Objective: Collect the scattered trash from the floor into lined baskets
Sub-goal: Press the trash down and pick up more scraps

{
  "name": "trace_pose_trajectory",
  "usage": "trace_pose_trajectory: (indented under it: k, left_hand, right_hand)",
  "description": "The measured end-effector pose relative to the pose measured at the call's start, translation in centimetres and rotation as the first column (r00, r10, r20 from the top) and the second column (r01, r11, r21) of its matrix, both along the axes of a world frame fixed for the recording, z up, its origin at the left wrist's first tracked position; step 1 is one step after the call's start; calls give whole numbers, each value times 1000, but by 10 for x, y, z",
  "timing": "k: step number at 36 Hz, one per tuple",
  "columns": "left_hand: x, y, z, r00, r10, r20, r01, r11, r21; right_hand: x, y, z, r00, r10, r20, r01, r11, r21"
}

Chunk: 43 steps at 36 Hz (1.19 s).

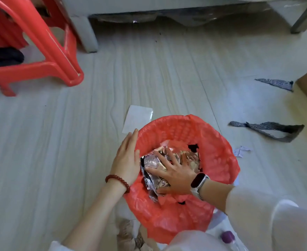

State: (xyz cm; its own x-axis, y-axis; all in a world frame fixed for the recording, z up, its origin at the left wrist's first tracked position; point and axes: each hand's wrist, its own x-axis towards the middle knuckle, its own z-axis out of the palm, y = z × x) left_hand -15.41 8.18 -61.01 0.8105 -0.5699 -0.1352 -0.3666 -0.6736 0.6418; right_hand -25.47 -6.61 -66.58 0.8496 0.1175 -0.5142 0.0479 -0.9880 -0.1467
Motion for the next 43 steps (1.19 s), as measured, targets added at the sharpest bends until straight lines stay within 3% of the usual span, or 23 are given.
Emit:
trace_pose_trajectory:
  k: [5,10,14,23,29,32,36,43]
  left_hand:
    - [-2,-1,-9,996,84,1,-84,989,-124]
    - [-3,-1,-10,994,104,-27,-107,984,-143]
    - [-4,-2,-5,987,135,-83,-148,973,-178]
    - [-20,-28,3,944,285,-165,-321,910,-263]
    - [-41,-85,9,936,290,-201,-343,881,-325]
    - [-57,-119,8,944,247,-218,-313,880,-356]
    - [-76,-153,-3,942,200,-268,-286,898,-335]
    - [-89,-168,-12,959,152,-240,-226,919,-323]
  right_hand:
    - [11,6,-23,974,156,164,-113,963,-245]
    - [11,9,-32,968,196,154,-159,962,-221]
    - [8,4,-27,994,97,-56,-100,993,-55]
    - [-29,-33,41,971,33,238,-29,999,-24]
    - [-67,-87,65,963,-146,225,168,982,-82]
    - [-86,-110,64,940,-310,141,317,948,-32]
    - [-93,-136,52,826,-562,-46,563,826,23]
    - [-101,-159,-3,775,-580,-252,588,807,-49]
